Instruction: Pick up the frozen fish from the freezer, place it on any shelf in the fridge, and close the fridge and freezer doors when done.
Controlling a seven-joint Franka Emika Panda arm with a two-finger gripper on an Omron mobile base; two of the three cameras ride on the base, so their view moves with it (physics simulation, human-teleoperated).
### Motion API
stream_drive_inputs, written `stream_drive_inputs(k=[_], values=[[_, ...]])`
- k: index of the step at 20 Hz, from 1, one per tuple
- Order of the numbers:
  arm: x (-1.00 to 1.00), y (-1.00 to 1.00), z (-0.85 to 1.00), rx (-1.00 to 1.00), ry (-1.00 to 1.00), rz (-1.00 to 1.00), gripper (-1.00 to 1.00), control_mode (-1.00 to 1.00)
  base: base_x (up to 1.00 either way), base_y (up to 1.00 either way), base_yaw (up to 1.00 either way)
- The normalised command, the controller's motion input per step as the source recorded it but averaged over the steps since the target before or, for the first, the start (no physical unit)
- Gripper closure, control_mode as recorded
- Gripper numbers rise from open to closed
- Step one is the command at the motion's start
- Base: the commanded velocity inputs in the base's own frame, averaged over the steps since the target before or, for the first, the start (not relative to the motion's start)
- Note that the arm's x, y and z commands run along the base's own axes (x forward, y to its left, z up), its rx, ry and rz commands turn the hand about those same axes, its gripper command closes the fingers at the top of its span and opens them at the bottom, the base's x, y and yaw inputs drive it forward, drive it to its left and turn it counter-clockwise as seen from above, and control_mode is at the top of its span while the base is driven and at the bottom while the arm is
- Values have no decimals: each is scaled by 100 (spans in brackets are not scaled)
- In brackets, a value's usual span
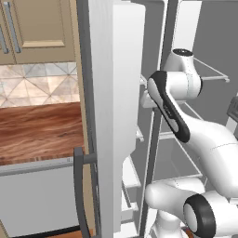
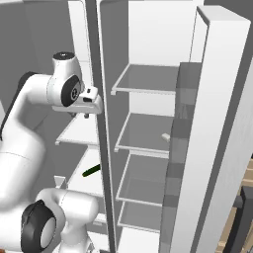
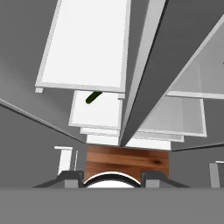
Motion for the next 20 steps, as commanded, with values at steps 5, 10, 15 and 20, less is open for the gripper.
stream_drive_inputs(k=[5, 10, 15, 20], values=[[-17, 0, 0, 0, -7, 0, -100, -100, 0, 0, 0], [-38, 0, 0, 0, -24, 0, -100, -100, 0, 0, 0], [-26, 0, 0, -2, -28, 0, -100, -100, 0, 0, 0], [-3, 1, 5, 0, -27, 0, -100, -100, 0, 0, 0]])
